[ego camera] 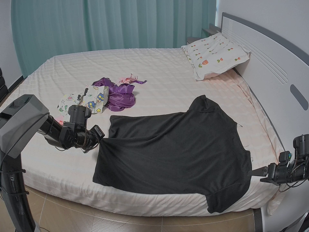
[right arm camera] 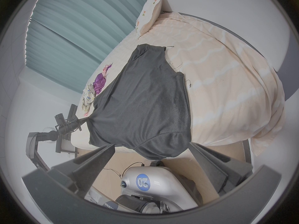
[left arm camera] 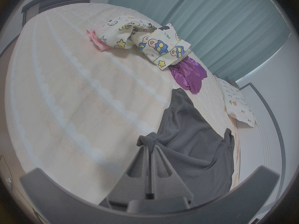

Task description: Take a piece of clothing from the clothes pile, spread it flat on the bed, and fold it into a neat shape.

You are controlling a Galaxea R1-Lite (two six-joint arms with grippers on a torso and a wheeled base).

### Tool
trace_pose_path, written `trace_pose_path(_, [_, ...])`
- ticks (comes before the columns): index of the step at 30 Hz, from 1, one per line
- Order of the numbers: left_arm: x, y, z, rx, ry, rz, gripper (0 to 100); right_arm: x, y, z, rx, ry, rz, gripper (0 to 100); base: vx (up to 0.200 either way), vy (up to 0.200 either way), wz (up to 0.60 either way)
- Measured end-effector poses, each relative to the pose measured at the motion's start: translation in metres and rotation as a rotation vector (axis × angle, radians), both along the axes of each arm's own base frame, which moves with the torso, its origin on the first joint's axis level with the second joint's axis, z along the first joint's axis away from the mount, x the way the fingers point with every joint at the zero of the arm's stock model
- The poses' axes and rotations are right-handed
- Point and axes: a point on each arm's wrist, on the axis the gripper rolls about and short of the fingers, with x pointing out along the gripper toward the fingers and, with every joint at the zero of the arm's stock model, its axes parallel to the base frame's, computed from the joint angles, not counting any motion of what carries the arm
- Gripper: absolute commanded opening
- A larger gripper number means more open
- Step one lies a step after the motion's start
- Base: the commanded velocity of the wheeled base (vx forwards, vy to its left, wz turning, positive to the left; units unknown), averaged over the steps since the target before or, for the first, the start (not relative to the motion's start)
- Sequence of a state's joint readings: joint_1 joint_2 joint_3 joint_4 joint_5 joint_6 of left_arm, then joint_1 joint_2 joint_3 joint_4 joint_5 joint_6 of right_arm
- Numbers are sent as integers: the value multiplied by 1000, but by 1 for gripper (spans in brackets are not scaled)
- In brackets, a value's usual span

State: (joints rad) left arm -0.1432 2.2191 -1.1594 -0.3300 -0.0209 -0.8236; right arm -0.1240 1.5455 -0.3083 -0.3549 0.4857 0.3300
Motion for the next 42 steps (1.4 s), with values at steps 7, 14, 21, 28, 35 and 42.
trace_pose_path(7, [10, 1, -7, 1, -1, 8, 100, 1, 0, -1, 1, 5, 0, 100, 0, 0, 0])
trace_pose_path(14, [10, 4, -13, 2, 19, 14, 100, 0, 0, -2, 1, 10, 1, 100, 0, 0, 0])
trace_pose_path(21, [-12, 12, 3, -34, 28, -20, 100, -1, 0, -3, 1, 14, 1, 100, 0, 0, 0])
trace_pose_path(28, [-46, 22, 13, -18, 51, -76, 100, -2, 0, -3, 2, 17, 2, 100, 0, 0, 0])
trace_pose_path(35, [-76, 24, 0, -20, 126, -195, 100, -2, 0, -4, 3, 20, 2, 100, 0, 0, 0])
trace_pose_path(42, [-107, 14, -20, -6, 228, -293, 100, -2, 1, -4, 3, 21, 3, 100, 0, 0, 0])
